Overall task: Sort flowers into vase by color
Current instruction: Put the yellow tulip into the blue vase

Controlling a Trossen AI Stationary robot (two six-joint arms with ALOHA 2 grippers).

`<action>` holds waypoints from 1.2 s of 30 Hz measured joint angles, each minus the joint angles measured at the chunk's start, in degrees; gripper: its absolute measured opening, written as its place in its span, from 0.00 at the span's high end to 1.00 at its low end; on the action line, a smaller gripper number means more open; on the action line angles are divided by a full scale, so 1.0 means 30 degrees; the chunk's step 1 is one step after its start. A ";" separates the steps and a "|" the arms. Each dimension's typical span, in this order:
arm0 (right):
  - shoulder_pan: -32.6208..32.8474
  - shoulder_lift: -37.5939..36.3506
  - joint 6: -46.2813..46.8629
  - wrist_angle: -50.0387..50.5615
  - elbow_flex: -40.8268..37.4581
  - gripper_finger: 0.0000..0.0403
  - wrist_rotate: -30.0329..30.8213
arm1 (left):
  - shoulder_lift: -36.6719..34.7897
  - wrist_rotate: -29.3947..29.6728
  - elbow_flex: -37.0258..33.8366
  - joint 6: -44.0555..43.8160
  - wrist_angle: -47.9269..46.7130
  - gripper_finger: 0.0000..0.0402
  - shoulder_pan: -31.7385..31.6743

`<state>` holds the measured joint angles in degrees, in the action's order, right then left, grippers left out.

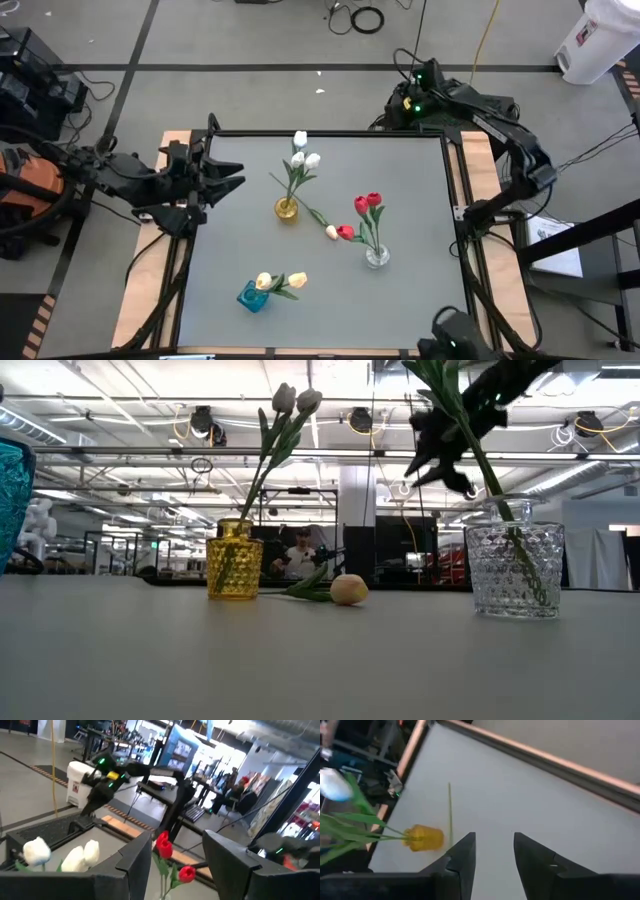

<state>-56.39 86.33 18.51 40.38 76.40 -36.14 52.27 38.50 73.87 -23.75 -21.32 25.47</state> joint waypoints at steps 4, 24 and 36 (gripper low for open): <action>-0.0252 0.1640 -0.0926 0.0029 0.0000 0.69 -0.0624 | 0.0003 0.0180 0.0000 0.0002 0.0969 0.54 0.0000; 0.3873 0.6123 -0.1852 -0.1189 0.0000 0.61 -0.2016 | 0.0000 0.2273 0.0000 0.0015 0.1465 0.54 0.0000; 0.6878 0.6211 0.1814 -0.4021 0.0000 0.55 -0.1132 | 0.0000 0.2324 0.0000 0.0083 0.1359 0.54 0.0000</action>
<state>-35.75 104.97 23.95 28.32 76.40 -39.54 52.27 45.47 73.87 -23.50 -17.25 25.47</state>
